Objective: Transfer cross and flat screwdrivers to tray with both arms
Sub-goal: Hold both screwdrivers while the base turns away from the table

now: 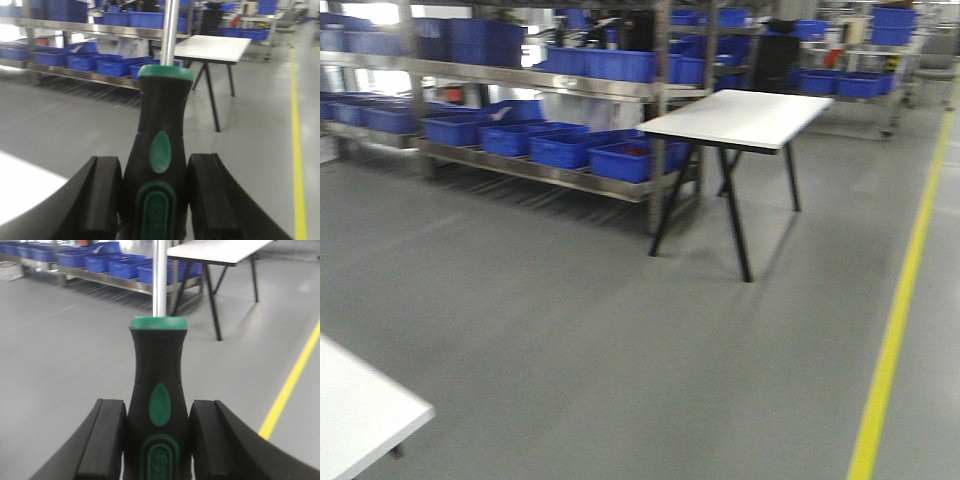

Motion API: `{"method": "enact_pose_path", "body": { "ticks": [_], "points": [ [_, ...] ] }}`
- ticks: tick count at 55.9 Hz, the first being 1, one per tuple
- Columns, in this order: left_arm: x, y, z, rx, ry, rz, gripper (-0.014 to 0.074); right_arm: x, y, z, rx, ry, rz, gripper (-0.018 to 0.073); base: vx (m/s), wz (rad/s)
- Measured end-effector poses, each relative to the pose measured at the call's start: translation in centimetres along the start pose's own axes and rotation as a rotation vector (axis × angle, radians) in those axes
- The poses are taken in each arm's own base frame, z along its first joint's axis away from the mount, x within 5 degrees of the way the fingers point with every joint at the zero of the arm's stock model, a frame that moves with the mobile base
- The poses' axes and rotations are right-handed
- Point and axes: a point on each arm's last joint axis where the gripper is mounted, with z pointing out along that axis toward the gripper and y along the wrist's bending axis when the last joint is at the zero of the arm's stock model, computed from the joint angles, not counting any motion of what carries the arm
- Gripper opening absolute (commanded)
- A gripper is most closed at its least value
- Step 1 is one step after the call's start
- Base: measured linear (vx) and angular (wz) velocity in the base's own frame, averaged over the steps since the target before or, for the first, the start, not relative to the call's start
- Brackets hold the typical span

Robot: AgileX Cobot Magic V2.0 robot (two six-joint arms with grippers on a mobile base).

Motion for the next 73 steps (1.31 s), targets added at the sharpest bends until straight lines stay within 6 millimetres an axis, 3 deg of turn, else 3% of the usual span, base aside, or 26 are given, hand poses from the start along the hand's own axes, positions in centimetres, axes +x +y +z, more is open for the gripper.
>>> {"method": "enact_pose_path", "body": {
  "ticks": [28, 73],
  "points": [
    [0.00, 0.00, 0.00, 0.000, 0.000, -0.001, -0.0003, 0.00, 0.00, 0.00, 0.000, 0.000, 0.000, 0.0000, 0.31, -0.43],
    [0.00, -0.01, 0.00, 0.001, 0.000, -0.002, -0.0003, 0.00, 0.00, 0.00, 0.000, 0.000, 0.000, 0.0000, 0.47, -0.08]
  ]
}}
